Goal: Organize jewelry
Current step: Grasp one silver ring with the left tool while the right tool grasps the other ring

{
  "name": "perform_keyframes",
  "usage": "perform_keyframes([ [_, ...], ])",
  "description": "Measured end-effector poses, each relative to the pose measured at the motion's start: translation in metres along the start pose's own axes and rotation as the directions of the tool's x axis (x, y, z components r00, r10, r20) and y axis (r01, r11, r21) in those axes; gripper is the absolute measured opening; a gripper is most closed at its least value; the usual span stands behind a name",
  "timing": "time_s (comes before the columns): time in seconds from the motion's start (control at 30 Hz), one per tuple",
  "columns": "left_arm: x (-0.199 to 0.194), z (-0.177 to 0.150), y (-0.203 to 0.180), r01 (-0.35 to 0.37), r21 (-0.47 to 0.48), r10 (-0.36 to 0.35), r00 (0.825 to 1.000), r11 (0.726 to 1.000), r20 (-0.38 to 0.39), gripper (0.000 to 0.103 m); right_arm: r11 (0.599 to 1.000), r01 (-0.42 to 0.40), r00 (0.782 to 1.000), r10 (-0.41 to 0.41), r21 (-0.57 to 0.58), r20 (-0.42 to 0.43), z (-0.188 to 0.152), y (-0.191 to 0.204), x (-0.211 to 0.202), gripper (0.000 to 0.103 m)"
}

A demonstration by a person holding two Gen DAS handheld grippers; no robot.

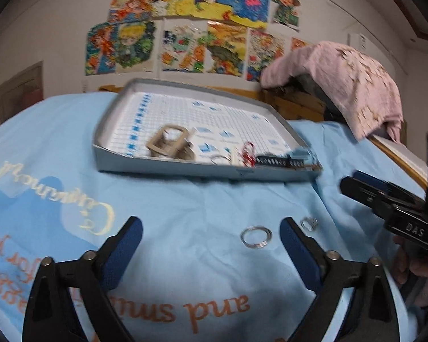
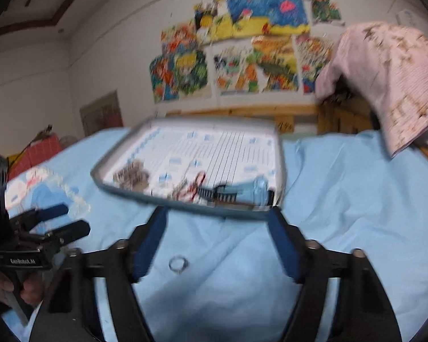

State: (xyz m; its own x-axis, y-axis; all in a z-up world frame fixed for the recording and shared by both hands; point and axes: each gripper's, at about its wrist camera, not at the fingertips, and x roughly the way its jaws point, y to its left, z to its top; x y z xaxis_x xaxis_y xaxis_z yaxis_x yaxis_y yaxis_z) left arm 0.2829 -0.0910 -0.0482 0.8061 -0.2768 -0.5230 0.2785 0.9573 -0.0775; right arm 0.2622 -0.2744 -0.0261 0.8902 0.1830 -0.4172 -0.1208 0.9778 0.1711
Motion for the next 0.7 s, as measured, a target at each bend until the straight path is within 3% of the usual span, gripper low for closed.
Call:
perform_keyframes([
  [0.23,0.018,-0.014,-0.014,0.095,0.070,-0.091,0.994,0.993,-0.066,0.062,0.991,-0.128,0.987,0.123,-0.046,-0.106,-0.015,0.009,0.028,0.046],
  [0.4,0.031,-0.018,-0.014,0.138,0.068,-0.129,0.985,0.988,-0.113,0.053,0.985,-0.163,0.976,0.153,-0.054,-0.155,-0.022,0.013,0.036,0.037],
  [0.7,0.047,-0.018,-0.016,0.182,0.056,-0.171,0.972,0.982,-0.162,0.046,0.980,-0.193,0.957,0.176,-0.054,-0.231,-0.031,0.018,0.048,0.037],
])
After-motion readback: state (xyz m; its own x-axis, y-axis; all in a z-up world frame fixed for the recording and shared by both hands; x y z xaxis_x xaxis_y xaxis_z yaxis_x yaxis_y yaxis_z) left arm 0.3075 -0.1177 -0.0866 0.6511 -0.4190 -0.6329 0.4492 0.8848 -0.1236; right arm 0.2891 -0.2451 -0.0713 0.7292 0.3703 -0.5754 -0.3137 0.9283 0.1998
